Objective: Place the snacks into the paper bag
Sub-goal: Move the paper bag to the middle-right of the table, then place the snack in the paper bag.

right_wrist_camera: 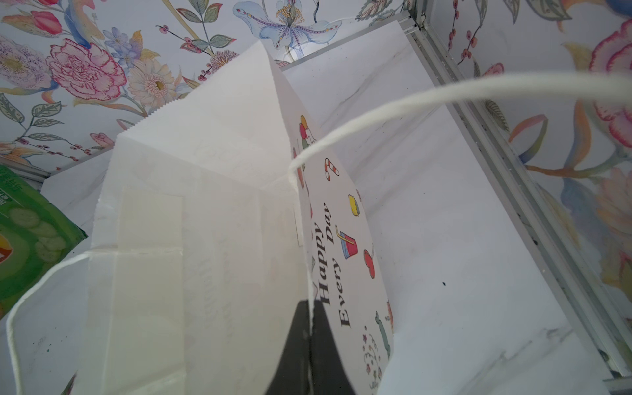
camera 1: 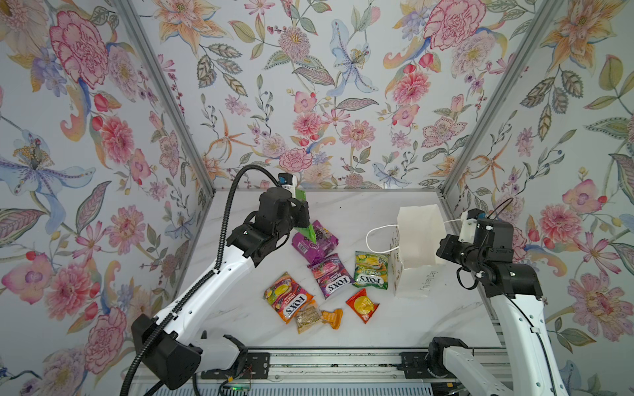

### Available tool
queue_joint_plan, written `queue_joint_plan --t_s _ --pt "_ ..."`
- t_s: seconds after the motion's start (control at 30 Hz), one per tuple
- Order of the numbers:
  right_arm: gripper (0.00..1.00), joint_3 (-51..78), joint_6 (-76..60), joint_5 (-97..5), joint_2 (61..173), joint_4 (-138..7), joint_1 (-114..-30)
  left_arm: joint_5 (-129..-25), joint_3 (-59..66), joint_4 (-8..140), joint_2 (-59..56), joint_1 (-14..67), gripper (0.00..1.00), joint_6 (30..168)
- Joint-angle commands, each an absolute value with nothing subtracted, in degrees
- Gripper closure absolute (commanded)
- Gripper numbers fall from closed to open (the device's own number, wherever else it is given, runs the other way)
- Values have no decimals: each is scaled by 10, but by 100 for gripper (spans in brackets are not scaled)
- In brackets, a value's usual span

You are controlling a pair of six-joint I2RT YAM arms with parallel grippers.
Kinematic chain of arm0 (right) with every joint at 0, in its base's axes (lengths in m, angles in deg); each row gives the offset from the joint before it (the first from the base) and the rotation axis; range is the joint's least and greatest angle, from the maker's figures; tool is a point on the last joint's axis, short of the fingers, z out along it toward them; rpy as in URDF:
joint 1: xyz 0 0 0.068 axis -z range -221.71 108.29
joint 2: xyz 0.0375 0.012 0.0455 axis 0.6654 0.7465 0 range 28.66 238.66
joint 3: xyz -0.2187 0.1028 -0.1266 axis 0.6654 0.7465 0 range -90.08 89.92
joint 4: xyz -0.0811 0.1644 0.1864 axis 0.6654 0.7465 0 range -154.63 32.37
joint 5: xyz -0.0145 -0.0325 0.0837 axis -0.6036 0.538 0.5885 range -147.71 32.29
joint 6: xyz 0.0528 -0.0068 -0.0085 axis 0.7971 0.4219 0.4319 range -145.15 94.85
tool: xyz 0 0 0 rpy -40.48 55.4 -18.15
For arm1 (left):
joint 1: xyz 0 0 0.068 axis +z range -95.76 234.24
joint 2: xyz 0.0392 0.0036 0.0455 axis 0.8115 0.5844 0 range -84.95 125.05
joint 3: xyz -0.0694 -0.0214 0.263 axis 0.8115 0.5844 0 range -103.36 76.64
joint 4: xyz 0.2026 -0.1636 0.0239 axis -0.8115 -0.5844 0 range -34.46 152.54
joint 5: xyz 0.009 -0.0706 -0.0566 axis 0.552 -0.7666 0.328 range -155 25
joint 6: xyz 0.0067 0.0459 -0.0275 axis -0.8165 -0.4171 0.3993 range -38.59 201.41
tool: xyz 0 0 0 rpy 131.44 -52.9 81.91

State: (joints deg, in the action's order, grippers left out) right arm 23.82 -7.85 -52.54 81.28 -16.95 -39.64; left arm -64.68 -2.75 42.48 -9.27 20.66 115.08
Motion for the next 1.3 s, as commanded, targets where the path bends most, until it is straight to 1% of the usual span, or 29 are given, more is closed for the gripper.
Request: queue_joint_plan --t_s 0.0,0.27,0.37,0.47,0.57,0.67,0.77,0.8,0.83,0.87,0.93,0.97,1.0,1.07,1.27 --pt "100 217 -68 -536 826 -199 -403 -681 -94 445 -90 199 100 1181" --pt "100 190 -51 -533 875 -245 -413 -759 -232 475 -26 187 100 1240" --pt "100 187 -46 -526 892 -267 -418 -770 -313 464 15 171 100 1246" --pt "100 181 -44 -521 910 -281 -426 -776 -422 427 79 148 100 1242" --pt "100 172 -43 -517 925 -288 -436 -777 -543 381 144 117 100 1233" --pt "100 165 -44 -514 935 -294 -443 -772 -711 304 232 90 100 1222" --pt "100 162 -43 -514 941 -298 -451 -766 -961 204 358 73 100 1226" --pt "100 163 -42 -513 942 -300 -454 -797 -934 232 361 75 100 1242" --pt "100 163 -42 -514 943 -302 -457 -809 -897 258 353 73 100 1251" --pt "100 164 -42 -513 944 -302 -459 -803 -897 263 354 67 100 1249" --pt "100 165 -42 -511 947 -303 -464 -788 -957 248 383 54 100 1232" --pt "100 166 -41 -512 947 -304 -465 -790 -964 249 393 53 100 1234" --pt "100 168 -42 -512 947 -305 -467 -797 -950 262 391 52 100 1241" --pt "100 170 -41 -510 946 -309 -468 -804 -975 265 409 52 100 1246" --pt "100 167 -42 -507 949 -312 -470 -817 -974 270 423 48 100 1249"
